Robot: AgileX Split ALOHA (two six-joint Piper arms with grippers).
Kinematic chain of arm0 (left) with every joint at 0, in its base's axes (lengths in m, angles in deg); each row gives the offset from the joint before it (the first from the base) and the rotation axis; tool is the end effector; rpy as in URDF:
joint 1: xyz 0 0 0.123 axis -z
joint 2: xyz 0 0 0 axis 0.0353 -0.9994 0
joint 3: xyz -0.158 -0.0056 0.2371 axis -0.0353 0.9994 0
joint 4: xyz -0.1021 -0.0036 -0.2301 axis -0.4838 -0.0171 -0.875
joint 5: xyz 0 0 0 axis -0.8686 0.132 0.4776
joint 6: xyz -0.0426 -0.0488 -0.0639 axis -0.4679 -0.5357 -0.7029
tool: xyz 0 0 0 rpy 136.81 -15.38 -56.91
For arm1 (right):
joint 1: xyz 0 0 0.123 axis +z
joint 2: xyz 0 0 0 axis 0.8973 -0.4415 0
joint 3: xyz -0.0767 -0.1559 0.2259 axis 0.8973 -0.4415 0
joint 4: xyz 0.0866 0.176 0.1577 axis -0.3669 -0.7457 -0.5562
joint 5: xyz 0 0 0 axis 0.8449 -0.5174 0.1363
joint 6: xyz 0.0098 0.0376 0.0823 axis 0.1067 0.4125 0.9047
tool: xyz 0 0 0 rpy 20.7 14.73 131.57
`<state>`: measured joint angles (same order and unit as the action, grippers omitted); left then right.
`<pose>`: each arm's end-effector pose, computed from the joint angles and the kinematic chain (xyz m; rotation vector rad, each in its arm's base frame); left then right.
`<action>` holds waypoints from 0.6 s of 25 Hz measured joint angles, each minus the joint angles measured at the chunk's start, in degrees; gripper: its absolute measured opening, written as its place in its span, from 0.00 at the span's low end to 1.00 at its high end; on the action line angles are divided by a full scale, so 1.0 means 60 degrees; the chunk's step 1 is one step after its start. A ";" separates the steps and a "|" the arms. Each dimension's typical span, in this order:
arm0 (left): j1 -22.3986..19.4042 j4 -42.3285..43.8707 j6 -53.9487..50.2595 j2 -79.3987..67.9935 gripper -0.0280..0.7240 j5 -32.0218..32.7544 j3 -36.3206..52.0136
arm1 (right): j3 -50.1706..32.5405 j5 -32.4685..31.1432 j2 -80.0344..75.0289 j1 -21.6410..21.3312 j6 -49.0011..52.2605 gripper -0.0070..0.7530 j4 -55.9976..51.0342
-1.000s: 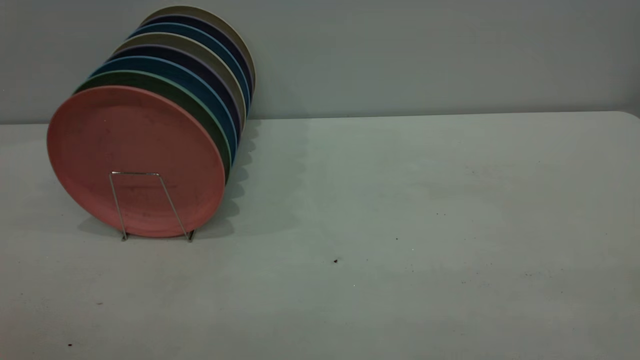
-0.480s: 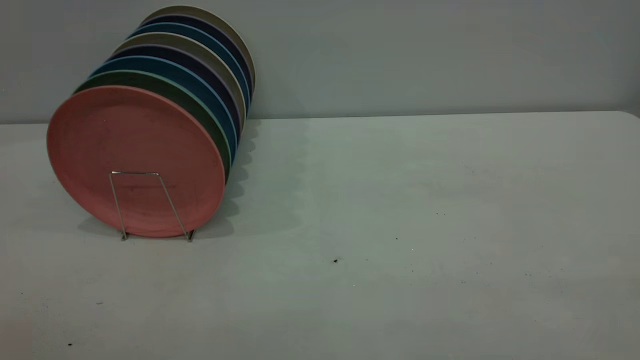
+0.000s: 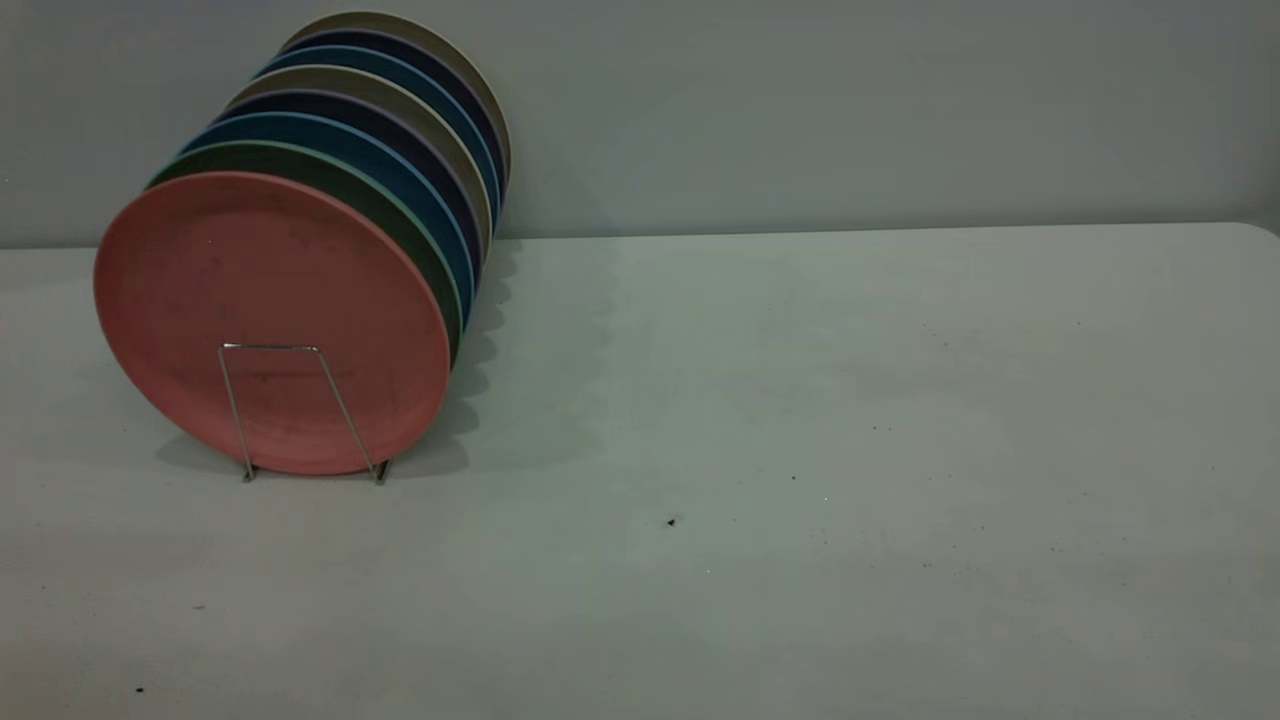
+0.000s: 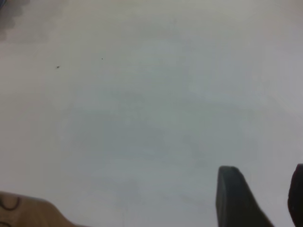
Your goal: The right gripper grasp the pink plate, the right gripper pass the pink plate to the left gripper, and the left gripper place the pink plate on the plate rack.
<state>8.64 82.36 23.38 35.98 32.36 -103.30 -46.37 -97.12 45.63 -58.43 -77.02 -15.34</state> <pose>0.0261 -0.0005 0.2668 0.0849 2.3328 -0.0419 -0.0089 0.0077 0.2636 -0.2018 2.1224 0.1289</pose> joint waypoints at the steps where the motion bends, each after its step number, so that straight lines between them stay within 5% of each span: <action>1: -0.0273 0.0000 0.0009 0.0000 0.63 0.0000 0.0000 | 0.0000 0.0000 0.0000 0.0000 0.0000 0.38 0.0000; 15: -0.1637 0.0000 0.0009 0.2248 0.63 0.0122 0.0000 | 0.0000 0.0000 0.0000 0.0000 0.0000 0.37 0.0000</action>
<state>-1.18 82.36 23.44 49.47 33.09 -103.30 -46.37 -97.12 45.63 -58.43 -77.02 -15.34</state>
